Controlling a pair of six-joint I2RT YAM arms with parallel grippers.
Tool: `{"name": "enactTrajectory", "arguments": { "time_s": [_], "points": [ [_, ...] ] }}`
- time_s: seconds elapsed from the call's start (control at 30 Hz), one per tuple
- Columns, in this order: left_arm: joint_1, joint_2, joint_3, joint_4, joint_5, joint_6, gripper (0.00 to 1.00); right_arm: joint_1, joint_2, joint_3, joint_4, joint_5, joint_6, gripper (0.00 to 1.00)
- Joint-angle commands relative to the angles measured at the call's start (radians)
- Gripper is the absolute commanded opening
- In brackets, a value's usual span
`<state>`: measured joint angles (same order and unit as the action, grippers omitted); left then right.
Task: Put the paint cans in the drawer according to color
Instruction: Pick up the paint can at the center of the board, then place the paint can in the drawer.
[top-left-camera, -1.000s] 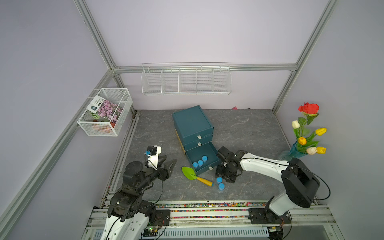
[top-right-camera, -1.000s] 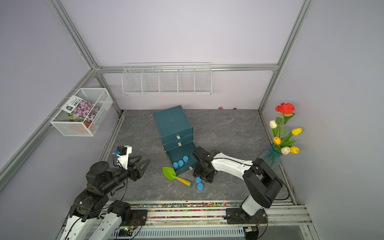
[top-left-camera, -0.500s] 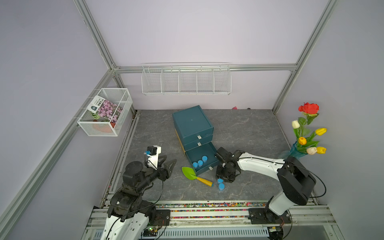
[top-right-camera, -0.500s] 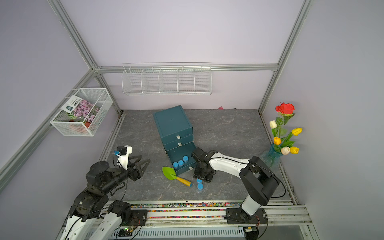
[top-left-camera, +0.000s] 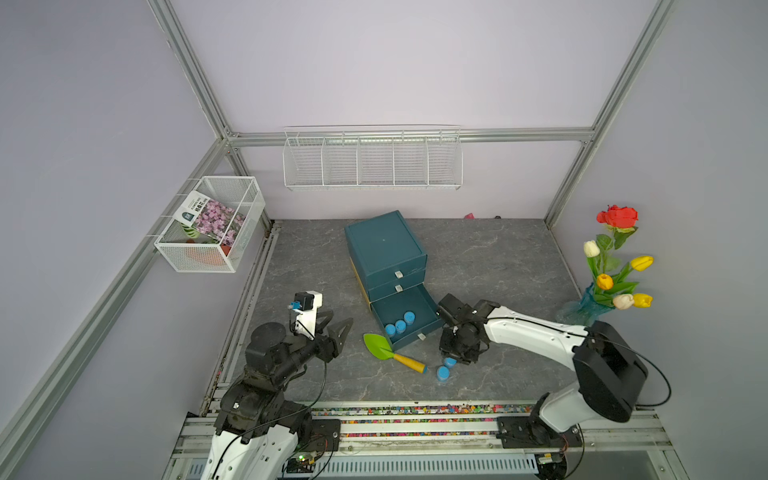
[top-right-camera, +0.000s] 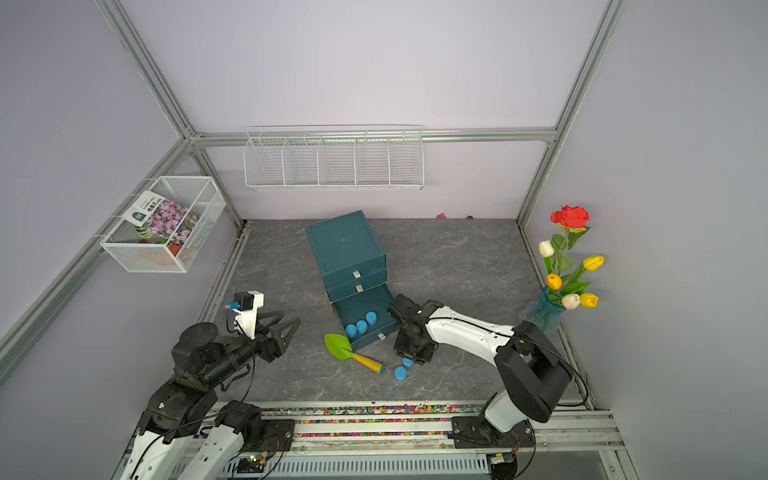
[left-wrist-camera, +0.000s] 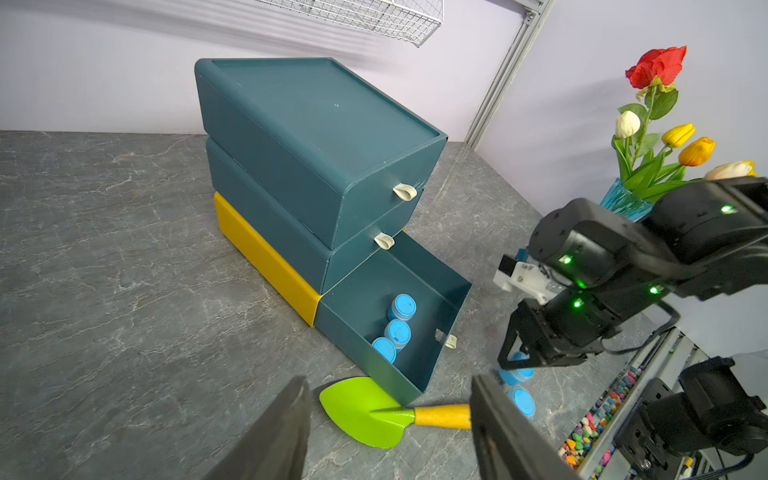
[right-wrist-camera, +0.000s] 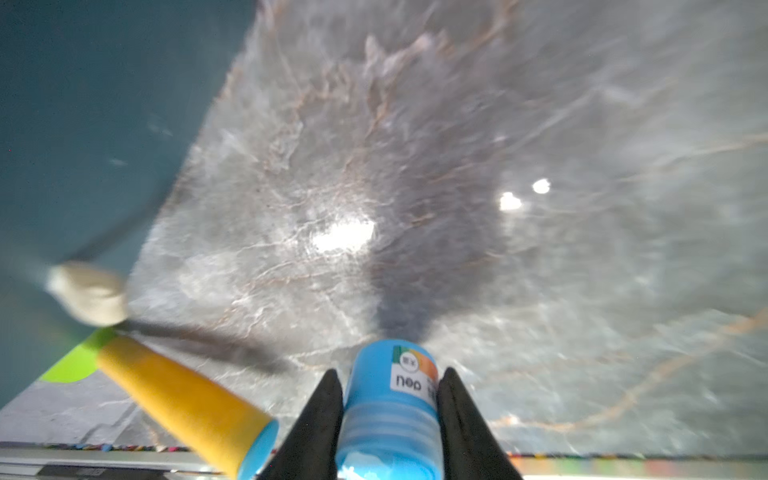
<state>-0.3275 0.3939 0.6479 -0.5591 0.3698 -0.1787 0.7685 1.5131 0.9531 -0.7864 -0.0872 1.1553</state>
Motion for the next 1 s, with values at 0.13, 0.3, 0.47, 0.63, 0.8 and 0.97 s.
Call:
{"name": "enactTrajectory", "arguments": {
  "time_s": [0.13, 0.3, 0.47, 0.63, 0.8, 0.97],
  "points": [
    [-0.001, 0.002, -0.002, -0.001, -0.001, 0.001, 0.64, -0.058, -0.039, 0.247, -0.071, 0.091, 0.027, 0.13],
    [-0.002, 0.001, -0.002, -0.002, -0.002, 0.001, 0.64, -0.063, 0.112, 0.406, -0.034, 0.121, 0.066, 0.10],
    [-0.002, -0.006, -0.002, -0.005, -0.009, 0.000, 0.64, -0.064, 0.269, 0.521, -0.016, 0.153, 0.116, 0.07],
    [-0.002, -0.005, -0.002, -0.004, -0.011, 0.001, 0.64, -0.062, 0.355, 0.546, -0.023, 0.169, 0.165, 0.06],
    [-0.001, -0.005, -0.002, -0.004, -0.011, 0.000, 0.64, -0.057, 0.413, 0.552, 0.005, 0.153, 0.181, 0.04],
    [-0.002, -0.005, -0.002, -0.002, -0.010, 0.003, 0.64, -0.034, 0.472, 0.583, -0.003, 0.127, 0.185, 0.03]
  ]
}}
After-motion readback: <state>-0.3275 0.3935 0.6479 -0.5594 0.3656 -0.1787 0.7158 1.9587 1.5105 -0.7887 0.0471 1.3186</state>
